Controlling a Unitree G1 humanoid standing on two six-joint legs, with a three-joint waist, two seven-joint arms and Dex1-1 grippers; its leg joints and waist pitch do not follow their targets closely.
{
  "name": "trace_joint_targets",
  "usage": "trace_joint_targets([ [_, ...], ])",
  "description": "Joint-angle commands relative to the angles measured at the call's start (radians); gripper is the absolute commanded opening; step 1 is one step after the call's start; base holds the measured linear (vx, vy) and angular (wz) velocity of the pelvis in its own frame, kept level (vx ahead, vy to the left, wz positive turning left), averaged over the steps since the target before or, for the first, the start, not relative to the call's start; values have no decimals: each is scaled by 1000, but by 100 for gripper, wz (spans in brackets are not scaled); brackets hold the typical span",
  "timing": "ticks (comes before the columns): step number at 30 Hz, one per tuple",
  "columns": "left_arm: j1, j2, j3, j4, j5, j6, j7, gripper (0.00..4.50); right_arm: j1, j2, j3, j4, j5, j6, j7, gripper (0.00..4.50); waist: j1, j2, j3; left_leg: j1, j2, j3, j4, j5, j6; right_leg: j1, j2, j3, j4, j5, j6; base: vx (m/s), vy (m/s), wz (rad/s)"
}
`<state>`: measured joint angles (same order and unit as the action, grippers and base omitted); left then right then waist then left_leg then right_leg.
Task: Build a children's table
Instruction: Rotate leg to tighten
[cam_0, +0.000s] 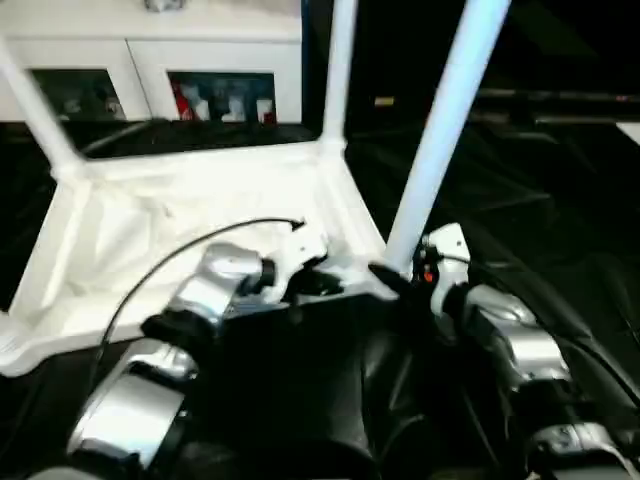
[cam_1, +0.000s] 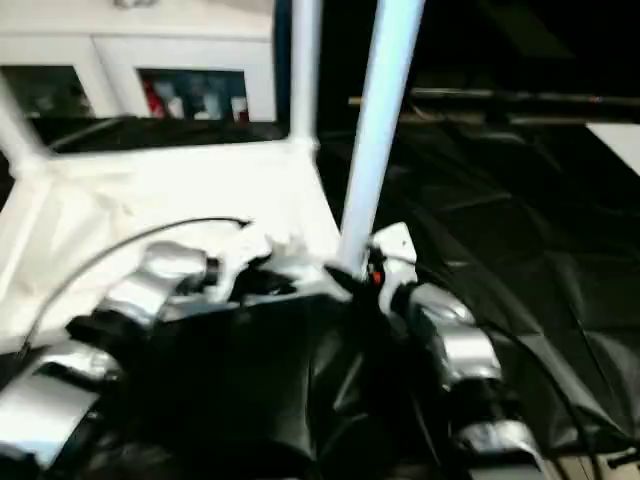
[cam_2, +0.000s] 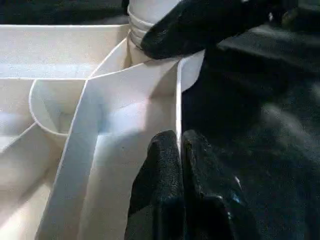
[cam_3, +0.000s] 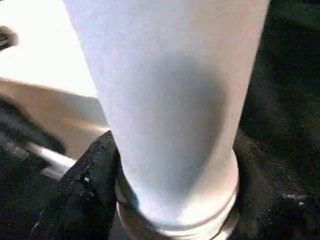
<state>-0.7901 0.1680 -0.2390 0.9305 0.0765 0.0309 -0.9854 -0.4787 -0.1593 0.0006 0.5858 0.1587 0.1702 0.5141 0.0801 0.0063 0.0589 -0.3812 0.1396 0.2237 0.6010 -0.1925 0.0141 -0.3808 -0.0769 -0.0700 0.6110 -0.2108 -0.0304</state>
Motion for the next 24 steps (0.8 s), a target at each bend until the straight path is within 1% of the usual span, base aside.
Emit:
trace_joint_targets([
  [1, -35, -100, 0, 8, -18, 11, 66, 0, -14, 67, 31, 81, -31, 36, -90, 272, -8, 2, -59, 34, 111, -68, -88, -276, -58, 24, -118, 66, -84, -225, -226, 0, 0, 0],
  [2, -40, -113, 1, 17, -19, 13, 80, 0, -22, 81, 33, 89, -38, 35, -100, 272, -8, 4, -60, 35, 111, -68, -86, -277, -56, 24, -119, 67, -88, -223, -224, 0, 0, 0],
  [3, -43, -123, 1, 21, -20, 14, 86, 0, -29, 89, 44, 92, -49, 28, -97, 272, -8, 1, -61, 35, 108, -65, -83, -264, -46, 26, -118, 68, -87, -202, -224, 0, 0, 0],
  [4, -49, -133, 2, 31, -19, 11, 91, 0, -35, 95, 61, 94, -66, 2, -88, 272, -6, 2, -62, 33, 109, -65, -83, -251, -39, 29, -119, 68, -86, -187, -224, 0, 0, 0],
  [5, -52, -138, 1, 36, -20, 10, 82, 0, -37, 96, 75, 90, -75, -26, -65, 272, -3, 1, -63, 32, 108, -63, -80, -231, -24, 29, -119, 68, -84, -159, -224, 0, 0, 0],
  [6, -56, -142, 1, 41, -21, 10, 70, 0, -39, 95, 92, 87, -83, -60, -43, 272, -3, 1, -64, 28, 108, -63, -80, -211, -7, 33, -118, 67, -81, -133, -227, 0, 0, 0],
  [7, -55, -141, 1, 40, -21, 11, 68, 0, -38, 93, 94, 85, -83, -61, -39, 327, -2, 1, -65, 28, 109, -63, -80, -205, 0, 34, -118, 67, -80, -125, -228, 0, 0, 0],
  [8, -54, -138, 1, 36, -21, 13, 59, 0, -37, 88, 97, 79, -80, -66, -25, 327, -2, 1, -65, 28, 108, -62, -78, -199, 13, 34, -117, 66, -79, -117, -230, 0, 0, 0],
  [9, -51, -130, 0, 30, -23, 17, 42, 0, -34, 82, 96, 69, -68, -65, -3, 340, 0, 2, -65, 27, 108, -62, -77, -192, 22, 35, -117, 65, -79, -119, -232, 0, 0, 0],
  [10, -46, -116, -5, 23, -23, 20, 15, 0, -29, 67, 100, 56, -61, -79, 31, 347, 0, 2, -65, 26, 108, -62, -78, -193, 25, 35, -117, 65, -80, -122, -232, 0, 0, 0],
  [12, -37, -89, -13, 15, -21, 25, -41, 0, -19, 34, 111, 31, -53, -107, 116, 370, 2, 0, -64, 27, 110, -62, -78, -199, 30, 36, -117, 64, -81, -141, -228, 0, 0, 0],
  [13, -33, -75, -18, 12, -20, 24, -68, 0, -12, 18, 116, 15, -46, -114, 162, 370, 2, 1, -64, 27, 111, -62, -78, -200, 32, 36, -117, 64, -81, -141, -228, 0, 0, 0],
  [15, -28, -59, -23, 5, -20, 22, -98, 0, -1, -2, 122, -10, -31, -109, 220, 370, 4, 1, -64, 23, 113, -62, -79, -191, 44, 38, -115, 64, -77, -126, -229, 0, 0, 0],
  [16, -17, -32, -32, -10, -23, 7, -158, 0, 20, -50, 134, -52, -12, -108, 321, 370, 7, 0, -66, 25, 114, -60, -77, -176, 53, 39, -113, 62, -74, -99, -233, 0, 0, 0],
  [17, -17, -32, -32, -10, -23, 7, -158, 0, 20, -50, 134, -52, -12, -108, 321, 370, 10, 0, -67, 22, 115, -59, -75, -158, 65, 40, -112, 60, -68, -66, -243, 0, 0, 0],
  [18, -12, -18, -33, -17, -26, -5, -186, 0, 33, -77, 139, -77, 0, -97, 370, 370, 10, 1, -67, 21, 115, -58, -74, -149, 76, 38, -112, 59, -67, -48, -252, 0, 0, 0],
  [19, -7, 1, -32, -25, -29, -16, -218, 0, 54, -117, 146, -112, 14, -86, 434, 370, 12, -3, -67, 22, 116, -58, -74, -149, 81, 39, -112, 59, -67, -48, -252, 0, 0, 0],
  [20, -5, 14, -32, -29, -30, -23, -238, 0, 68, -143, 150, -136, 24, -77, 475, 370, 17, -2, -67, 22, 117, -56, -71, -150, 88, 38, -115, 60, -66, -48, -255, 0, 0, 0],
  [21, -5, 14, -32, -29, -30, -23, -238, 0, 68, -143, 150, -136, 24, -77, 475, 370, 18, -1, -66, 21, 117, -57, -71, -151, 90, 38, -116, 60, -68, -53, -254, 0, 0, 0],
  [22, -2, 29, -33, -35, -33, -28, -267, 0, 83, -173, 152, -160, 32, -67, 512, 370, 18, -1, -66, 22, 118, -56, -73, -156, 88, 35, -114, 59, -68, -68, -255, 0, 0, 0],
  [23, 0, 43, -34, -41, -35, -30, -299, 0, 94, -199, 150, -176, 41, -60, 545, 370, 22, -6, -66, 24, 118, -56, -74, -167, 82, 35, -114, 59, -71, -96, -249, 0, 0, 0],
  [24, 3, 62, -37, -51, -43, -28, -346, 0, 101, -224, 147, -189, 48, -52, 575, 370, 26, -4, -63, 24, 119, -59, -75, -171, 75, 38, -117, 60, -74, -121, -245, 0, 0, 0],
])
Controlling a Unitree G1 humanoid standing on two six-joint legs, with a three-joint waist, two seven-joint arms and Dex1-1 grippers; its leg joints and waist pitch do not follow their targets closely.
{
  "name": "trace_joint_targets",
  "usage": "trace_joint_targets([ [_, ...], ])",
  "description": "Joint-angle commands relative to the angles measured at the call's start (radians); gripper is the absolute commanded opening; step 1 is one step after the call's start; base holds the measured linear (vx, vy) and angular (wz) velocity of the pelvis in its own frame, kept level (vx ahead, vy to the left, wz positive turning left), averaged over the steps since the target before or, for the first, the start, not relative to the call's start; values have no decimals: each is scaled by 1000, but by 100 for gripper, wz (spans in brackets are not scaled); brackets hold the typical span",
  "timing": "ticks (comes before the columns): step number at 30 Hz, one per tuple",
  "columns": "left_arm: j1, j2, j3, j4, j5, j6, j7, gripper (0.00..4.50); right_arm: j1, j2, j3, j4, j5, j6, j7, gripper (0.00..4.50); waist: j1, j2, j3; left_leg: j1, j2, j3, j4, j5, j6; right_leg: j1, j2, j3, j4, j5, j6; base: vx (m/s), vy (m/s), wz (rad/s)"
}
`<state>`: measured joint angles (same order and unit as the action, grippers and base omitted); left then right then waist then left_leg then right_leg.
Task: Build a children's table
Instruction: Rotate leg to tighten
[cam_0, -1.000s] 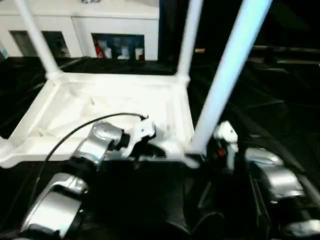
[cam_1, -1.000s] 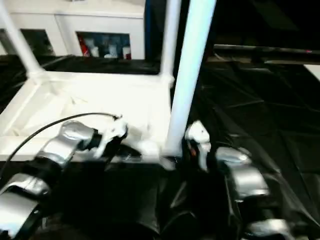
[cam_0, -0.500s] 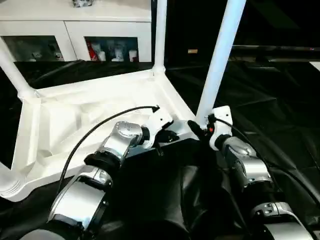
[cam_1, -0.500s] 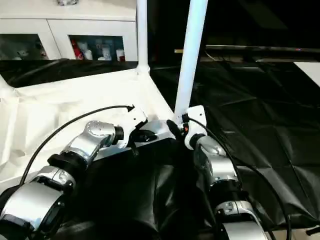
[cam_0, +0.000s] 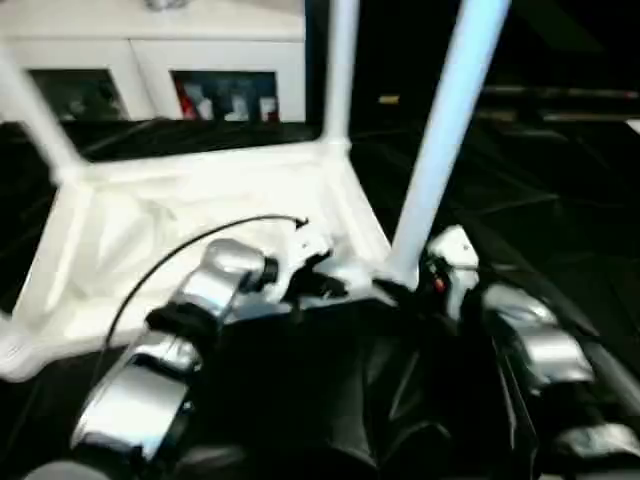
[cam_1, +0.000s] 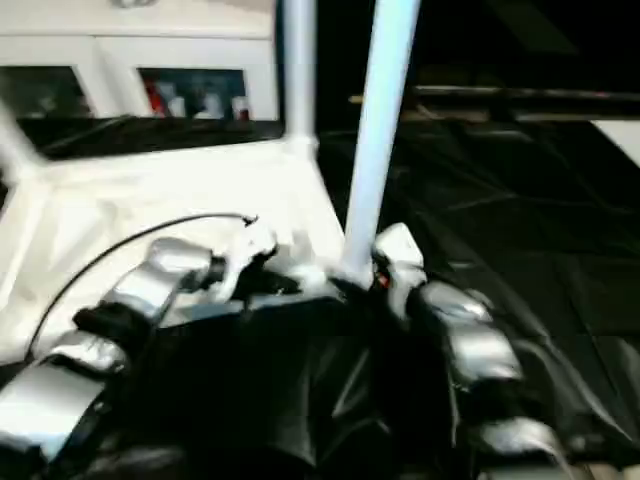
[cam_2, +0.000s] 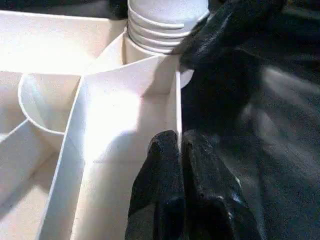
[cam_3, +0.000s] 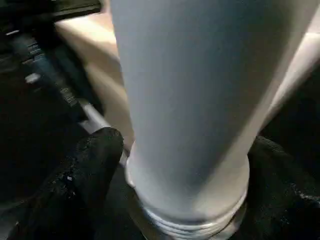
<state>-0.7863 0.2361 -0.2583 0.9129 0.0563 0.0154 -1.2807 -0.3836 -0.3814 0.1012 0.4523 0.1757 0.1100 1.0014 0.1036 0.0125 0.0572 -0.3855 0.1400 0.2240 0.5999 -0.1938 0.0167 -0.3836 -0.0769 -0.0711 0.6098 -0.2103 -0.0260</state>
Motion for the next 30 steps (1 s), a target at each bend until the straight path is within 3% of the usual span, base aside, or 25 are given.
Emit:
trace_joint_targets([
  [1, 2, 7, -19, -42, -28, -10, -86, 0, 11, -18, 43, -63, 34, 13, 114, 370, 3, -8, -62, 26, 118, -58, -73, -173, 69, 39, -117, 61, -71, -128, -249, 0, 0, 0],
  [4, 5, 24, -20, -51, -33, -8, -124, 0, 15, -38, 41, -68, 35, 17, 145, 370, 3, -6, -61, 32, 121, -59, -78, -203, 44, 32, -116, 62, -75, -161, -250, 0, 0, 0],
  [7, 5, 41, -18, -53, -34, -11, -149, 0, 18, -59, 43, -73, 38, 26, 169, 337, 7, -4, -62, 35, 121, -58, -79, -207, 30, 31, -116, 63, -74, -148, -254, 0, 0, 0],
  [12, 5, 46, -12, -53, -38, -15, -156, 0, 26, -57, 49, -92, 51, 48, 179, 294, 9, -6, -64, 31, 120, -58, -77, -175, 40, 34, -117, 62, -67, -97, -261, 0, 0, 0],
  [20, 13, 37, -11, -63, -42, -13, -142, 0, 48, -47, 54, -99, 50, 64, 178, 277, 11, -7, -62, 31, 121, -59, -78, -196, 30, 33, -119, 62, -74, -149, -251, 0, 0, 0],
  [29, -28, -47, 23, 14, -3, -17, 126, 0, 19, 78, -25, 44, -16, 78, -184, 276, -11, -10, -57, 38, 115, -66, -83, -256, -24, 27, -122, 67, -89, -255, -225, 0, 0, 0],
  [30, -40, -84, 29, 30, 1, -8, 191, 0, -3, 128, -59, 82, -15, 87, -303, 276, -17, -6, -57, 35, 115, -66, -85, -253, -26, 26, -121, 67, -89, -249, -225, 0, 0, 0],
])
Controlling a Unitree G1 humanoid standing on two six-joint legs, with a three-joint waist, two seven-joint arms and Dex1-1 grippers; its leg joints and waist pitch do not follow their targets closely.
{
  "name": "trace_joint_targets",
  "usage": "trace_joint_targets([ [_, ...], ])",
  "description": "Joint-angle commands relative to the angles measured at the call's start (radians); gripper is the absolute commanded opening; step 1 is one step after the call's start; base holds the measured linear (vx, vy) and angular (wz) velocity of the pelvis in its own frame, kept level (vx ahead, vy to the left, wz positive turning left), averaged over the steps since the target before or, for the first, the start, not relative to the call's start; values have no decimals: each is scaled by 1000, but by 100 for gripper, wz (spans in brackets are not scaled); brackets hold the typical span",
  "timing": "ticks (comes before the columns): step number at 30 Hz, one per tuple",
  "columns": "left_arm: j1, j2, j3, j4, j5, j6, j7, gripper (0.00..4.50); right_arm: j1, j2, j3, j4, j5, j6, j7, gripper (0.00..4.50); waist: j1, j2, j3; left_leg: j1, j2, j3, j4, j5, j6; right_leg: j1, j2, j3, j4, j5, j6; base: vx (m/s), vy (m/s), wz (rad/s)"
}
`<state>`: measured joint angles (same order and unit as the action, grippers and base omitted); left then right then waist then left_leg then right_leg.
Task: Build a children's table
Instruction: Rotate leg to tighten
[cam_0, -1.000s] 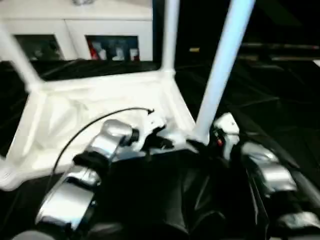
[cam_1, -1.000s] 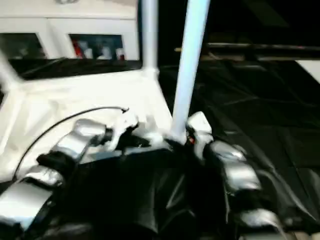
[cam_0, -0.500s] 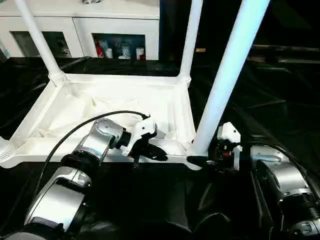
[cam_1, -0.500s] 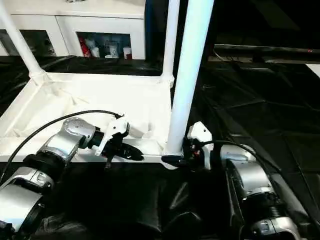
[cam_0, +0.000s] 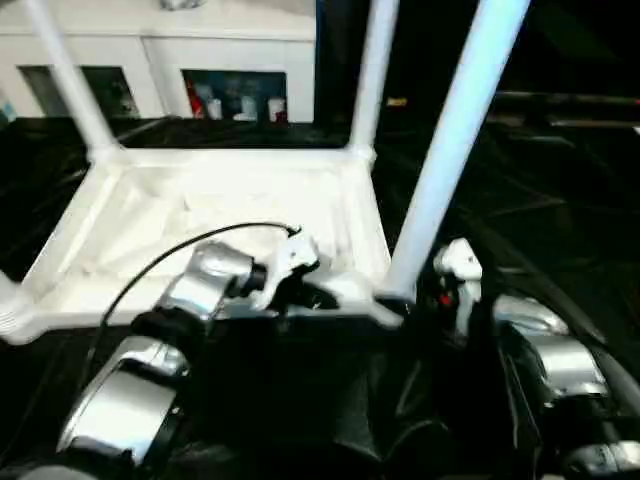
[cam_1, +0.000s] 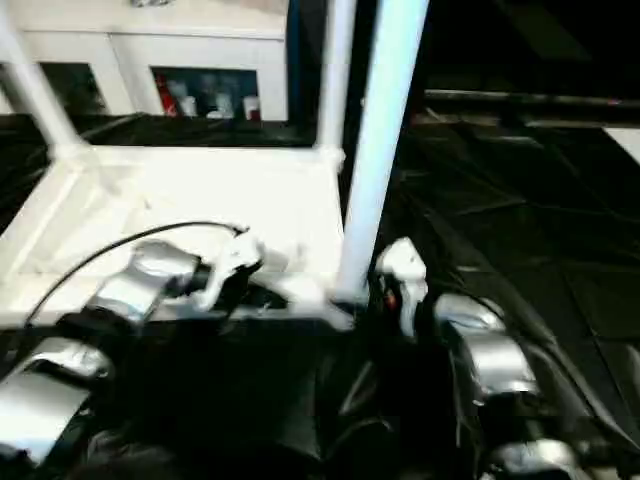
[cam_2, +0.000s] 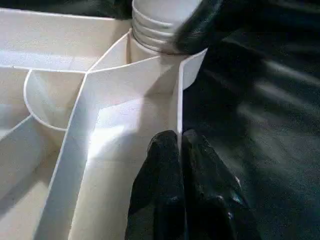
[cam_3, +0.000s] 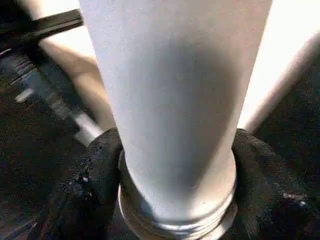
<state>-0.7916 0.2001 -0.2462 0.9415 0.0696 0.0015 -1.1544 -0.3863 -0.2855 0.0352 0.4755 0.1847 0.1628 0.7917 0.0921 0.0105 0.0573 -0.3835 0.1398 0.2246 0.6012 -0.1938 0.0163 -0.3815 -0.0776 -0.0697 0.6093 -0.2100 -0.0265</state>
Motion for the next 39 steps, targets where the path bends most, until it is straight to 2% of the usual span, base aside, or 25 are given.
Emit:
trace_joint_targets([
  [1, -44, -81, 18, 14, -8, 14, 117, 0, -18, 75, -14, 85, -26, 38, -183, 276, -11, -5, -57, 36, 114, -67, -86, -268, -34, 20, -119, 66, -88, -255, -226, 0, 0, 0],
  [3, -61, -141, 18, 35, -5, 32, 198, 0, -56, 147, -21, 128, -47, 36, -313, 276, -16, -4, -57, 36, 114, -70, -88, -276, -45, 20, -120, 65, -89, -270, -226, 0, 0, 0],
  [5, -66, -164, 16, 42, -4, 38, 224, 0, -75, 175, -11, 146, -64, 25, -349, 276, -17, -5, -57, 36, 111, -68, -86, -274, -44, 22, -120, 67, -93, -263, -217, 0, 0, 0],
  [6, -70, -187, 15, 45, -7, 39, 238, 0, -97, 203, 6, 165, -84, 11, -370, 276, -20, 2, -58, 35, 111, -67, -86, -262, -36, 23, -118, 67, -92, -231, -216, 0, 0, 0],
  [7, -70, -193, 15, 45, -9, 39, 239, 0, -103, 207, 18, 170, -96, 4, -372, 276, -20, 3, -59, 32, 110, -67, -86, -254, -33, 25, -118, 67, -89, -213, -218, 0, 0, 0],
  [9, -72, -193, 15, 46, -7, 29, 230, 0, -109, 209, 38, 164, -106, -8, -343, 345, -21, -4, -62, 29, 108, -64, -82, -223, -4, 31, -118, 67, -85, -164, -226, 0, 0, 0],
  [12, -73, -188, 18, 48, -6, 27, 227, 0, -108, 204, 41, 158, -105, -11, -326, 355, -20, 0, -62, 29, 109, -64, -81, -211, 12, 31, -116, 66, -84, -155, -229, 0, 0, 0],
  [14, -73, -164, 23, 51, -4, 20, 202, 0, -95, 173, 48, 132, -95, -42, -244, 389, -20, -1, -60, 31, 111, -64, -83, -230, 15, 31, -115, 65, -85, -172, -228, 0, 0, 0],
  [17, -64, -139, 17, 39, -5, 14, 155, 0, -75, 134, 60, 95, -59, -41, -120, 389, -17, -1, -61, 27, 111, -64, -82, -215, 28, 35, -116, 65, -84, -154, -228, 0, 0, 0],
  [18, -52, -118, 11, 20, -15, 8, 93, 0, -55, 89, 81, 61, -46, -50, -22, 389, -14, -3, -61, 27, 111, -63, -80, -207, 39, 38, -117, 64, -83, -138, -232, 0, 0, 0],
  [20, -42, -98, 6, 3, -21, 4, 40, 0, -37, 53, 94, 29, -32, -48, 57, 389, -8, -1, -63, 23, 113, -60, -77, -177, 61, 40, -114, 63, -76, -90, -240, 0, 0, 0],
  [22, -23, -42, -10, -28, -28, -12, -79, 0, -3, -29, 105, -40, 7, -39, 211, 389, 1, -4, -65, 20, 115, -59, -73, -150, 91, 43, -115, 59, -69, -45, -251, 0, 0, 0],
  [23, -20, -30, -12, -32, -29, -19, -98, 0, 2, -43, 105, -51, 15, -36, 235, 389, 3, 3, -64, 19, 116, -59, -73, -151, 95, 41, -116, 60, -69, -43, -253, 0, 0, 0],
  [25, -17, -14, -12, -37, -35, -20, -128, 0, 5, -61, 102, -59, 26, -32, 266, 389, 2, 3, -64, 22, 118, -59, -75, -173, 92, 38, -115, 58, -72, -69, -262, 0, 0, 0],
  [28, -11, 15, -14, -47, -41, -24, -181, 0, 9, -96, 103, -66, 31, -32, 322, 389, 6, 6, -60, 30, 122, -59, -79, -216, 49, 30, -115, 60, -79, -154, -262, 0, 0, 0],
  [30, -4, 42, -16, -57, -42, -25, -228, 0, 7, -125, 102, -59, 21, -38, 363, 389, 10, 6, -61, 30, 123, -61, -81, -223, 32, 32, -115, 60, -76, -161, -261, 0, 0, 0],
  [33, 1, 61, -15, -65, -45, -24, -264, 0, 5, -144, 101, -53, 17, -43, 389, 389, 12, 7, -62, 32, 123, -59, -83, -219, 23, 30, -115, 60, -72, -127, -266, 0, 0, 0],
  [36, 11, 82, -16, -83, -53, -14, -303, 0, 3, -164, 110, -55, 18, -41, 416, 365, 15, 5, -62, 28, 121, -58, -80, -199, 32, 34, -117, 61, -68, -94, -273, 0, 0, 0],
  [39, 15, 87, -13, -86, -53, -18, -309, 0, -2, -152, 109, -49, 24, -40, 410, 355, 17, 3, -63, 26, 119, -57, -77, -181, 43, 34, -119, 60, -70, -99, -270, 0, 0, 0],
])
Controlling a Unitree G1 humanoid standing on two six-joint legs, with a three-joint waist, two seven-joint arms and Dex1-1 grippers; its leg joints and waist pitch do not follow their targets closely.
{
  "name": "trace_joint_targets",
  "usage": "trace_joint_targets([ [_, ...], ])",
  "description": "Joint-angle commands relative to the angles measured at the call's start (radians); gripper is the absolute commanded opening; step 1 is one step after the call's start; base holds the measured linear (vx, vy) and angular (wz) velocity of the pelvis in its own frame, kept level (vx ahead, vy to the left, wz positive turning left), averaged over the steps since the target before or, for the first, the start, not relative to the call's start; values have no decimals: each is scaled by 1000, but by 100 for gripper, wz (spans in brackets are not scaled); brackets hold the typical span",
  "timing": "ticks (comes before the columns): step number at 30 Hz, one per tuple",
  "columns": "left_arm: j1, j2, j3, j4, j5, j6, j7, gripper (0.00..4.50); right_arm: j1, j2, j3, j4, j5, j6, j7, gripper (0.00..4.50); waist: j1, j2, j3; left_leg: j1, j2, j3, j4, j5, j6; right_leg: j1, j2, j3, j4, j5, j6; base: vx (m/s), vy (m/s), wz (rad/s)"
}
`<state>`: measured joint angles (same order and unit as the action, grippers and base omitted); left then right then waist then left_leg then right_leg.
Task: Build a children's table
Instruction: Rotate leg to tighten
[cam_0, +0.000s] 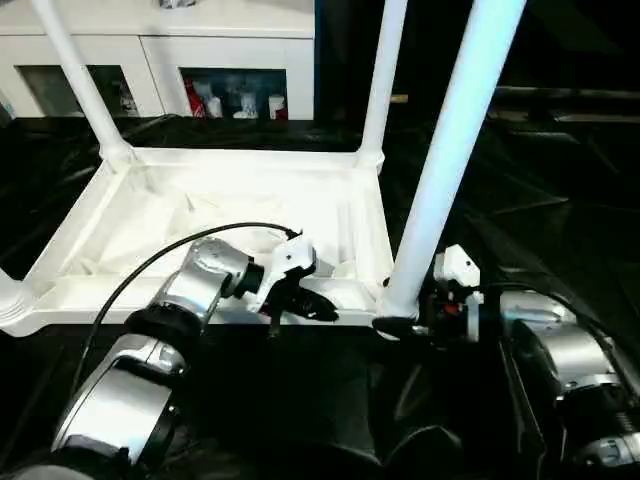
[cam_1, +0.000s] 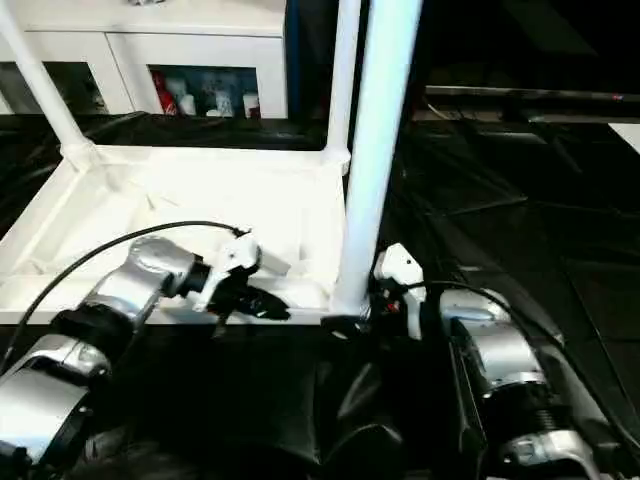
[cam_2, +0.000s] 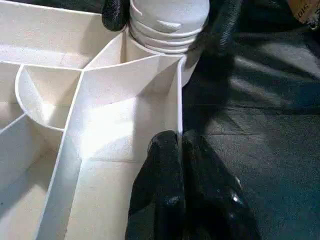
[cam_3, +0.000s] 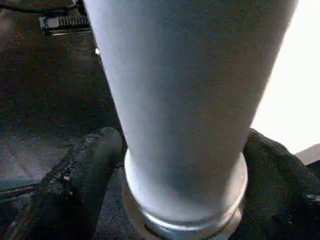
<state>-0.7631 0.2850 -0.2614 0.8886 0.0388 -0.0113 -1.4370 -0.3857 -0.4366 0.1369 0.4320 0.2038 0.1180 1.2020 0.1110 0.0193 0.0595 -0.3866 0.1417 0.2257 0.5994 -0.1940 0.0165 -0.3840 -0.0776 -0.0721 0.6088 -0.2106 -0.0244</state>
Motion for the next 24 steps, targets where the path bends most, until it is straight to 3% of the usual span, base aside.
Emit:
trace_joint_targets([
  [1, -13, 1, 4, -34, -23, -4, -24, 0, -1, 2, 8, -10, 9, 8, 1, 345, -2, -8, -64, 29, 118, -58, -76, -182, 43, 36, -117, 62, -71, -111, -269, 0, 0, 0],
  [10, -5, -23, 10, -37, -21, -3, 33, 0, 51, 36, -3, -41, 25, 11, -33, 282, 2, -7, -65, 31, 120, -59, -76, -180, 42, 34, -118, 63, -69, -113, -261, 0, 0, 0],
  [13, -22, -57, 23, 5, 9, -20, 175, 0, 46, 85, -21, 13, -29, -30, -184, 275, -5, -8, -64, 31, 118, -60, -78, -201, 25, 30, -120, 64, -73, -146, -258, 0, 0, 0],
  [15, -40, -91, 38, 42, 22, -18, 291, 0, 26, 131, -47, 72, -75, -62, -350, 275, -12, -10, -59, 37, 115, -64, -81, -248, -9, 28, -122, 65, -86, -234, -244, 0, 0, 0],
  [17, -50, -118, 44, 61, 27, -7, 353, 0, 12, 174, -73, 99, -77, -48, -452, 274, -19, -9, -57, 38, 113, -67, -83, -267, -21, 25, -123, 68, -92, -281, -229, 0, 0, 0],
  [19, -60, -145, 47, 75, 32, 12, 404, 0, 3, 216, -95, 110, -74, -27, -534, 274, -29, -9, -57, 39, 114, -70, -86, -281, -33, 25, -119, 68, -92, -281, -221, 0, 0, 0],
  [21, -74, -191, 48, 91, 35, 33, 475, 0, -7, 275, -99, 115, -80, 5, -626, 274, -31, -8, -57, 41, 114, -68, -86, -280, -30, 22, -118, 70, -92, -262, -222, 0, 0, 0],
  [24, -82, -244, 49, 98, 28, 46, 512, 0, -29, 331, -84, 137, -95, 8, -677, 274, -30, -7, -59, 36, 110, -66, -84, -247, -15, 26, -119, 70, -89, -219, -225, 0, 0, 0],
])
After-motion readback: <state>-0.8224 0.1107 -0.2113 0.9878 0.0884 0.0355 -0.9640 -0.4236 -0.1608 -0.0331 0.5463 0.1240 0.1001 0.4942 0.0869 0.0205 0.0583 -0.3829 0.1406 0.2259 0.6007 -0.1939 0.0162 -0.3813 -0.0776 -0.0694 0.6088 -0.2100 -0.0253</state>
